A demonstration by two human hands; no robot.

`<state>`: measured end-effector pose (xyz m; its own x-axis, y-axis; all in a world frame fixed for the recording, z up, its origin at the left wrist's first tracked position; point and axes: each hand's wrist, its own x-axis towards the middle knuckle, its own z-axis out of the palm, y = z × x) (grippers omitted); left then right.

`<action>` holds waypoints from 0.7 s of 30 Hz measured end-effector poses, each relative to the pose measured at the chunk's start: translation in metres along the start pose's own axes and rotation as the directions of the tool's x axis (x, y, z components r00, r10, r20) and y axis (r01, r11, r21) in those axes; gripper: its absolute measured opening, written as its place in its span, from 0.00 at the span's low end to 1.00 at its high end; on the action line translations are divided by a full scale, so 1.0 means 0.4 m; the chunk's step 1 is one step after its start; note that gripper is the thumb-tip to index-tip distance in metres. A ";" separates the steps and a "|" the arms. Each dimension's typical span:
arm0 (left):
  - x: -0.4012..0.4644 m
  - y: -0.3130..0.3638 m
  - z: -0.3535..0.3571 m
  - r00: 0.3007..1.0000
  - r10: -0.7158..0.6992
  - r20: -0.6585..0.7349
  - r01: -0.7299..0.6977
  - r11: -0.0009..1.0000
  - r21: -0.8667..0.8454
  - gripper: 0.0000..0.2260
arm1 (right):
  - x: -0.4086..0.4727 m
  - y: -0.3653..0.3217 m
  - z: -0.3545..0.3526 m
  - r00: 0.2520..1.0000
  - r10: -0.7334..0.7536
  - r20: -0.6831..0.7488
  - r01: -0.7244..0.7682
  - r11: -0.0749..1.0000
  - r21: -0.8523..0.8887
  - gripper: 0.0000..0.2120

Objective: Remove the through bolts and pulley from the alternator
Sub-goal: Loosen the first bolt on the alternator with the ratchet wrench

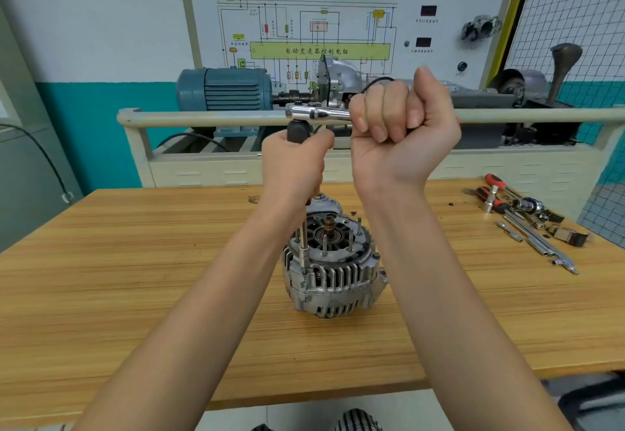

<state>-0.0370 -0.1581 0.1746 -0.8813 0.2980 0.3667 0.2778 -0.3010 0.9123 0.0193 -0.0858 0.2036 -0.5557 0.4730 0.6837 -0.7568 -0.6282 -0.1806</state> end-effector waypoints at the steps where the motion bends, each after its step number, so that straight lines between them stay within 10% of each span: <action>1: 0.000 -0.002 0.009 0.998 0.022 -0.067 -0.021 1.000 0.017 0.18 | -0.010 0.009 0.008 0.996 -0.075 0.058 0.079 0.994 -0.073 0.26; 6: -0.005 -0.007 0.024 0.987 0.102 -0.121 -0.098 0.994 0.039 0.22 | -0.048 0.038 0.035 0.928 -0.319 0.192 0.358 0.906 -0.226 0.18; 11: -0.004 0.002 -0.025 0.990 0.013 0.142 -0.011 1.000 -0.015 0.18 | -0.008 0.001 0.012 0.991 -0.058 0.119 0.069 0.994 -0.085 0.25; 16: 0.013 0.024 -0.074 0.819 -0.057 0.571 0.146 0.983 -0.111 0.16 | 0.040 -0.009 -0.020 0.961 0.275 -0.017 -0.259 0.923 0.284 0.23; 21: 0.010 0.018 -0.053 0.898 -0.072 0.435 0.134 0.985 -0.112 0.21 | 0.030 -0.004 -0.016 0.981 0.189 -0.053 -0.173 0.959 0.224 0.23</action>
<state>-0.0468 -0.1782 0.1787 -0.6449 0.6833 0.3424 0.1131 -0.3577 0.9269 0.0116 -0.0749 0.2077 -0.7063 0.3773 0.5990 -0.5524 -0.8229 -0.1330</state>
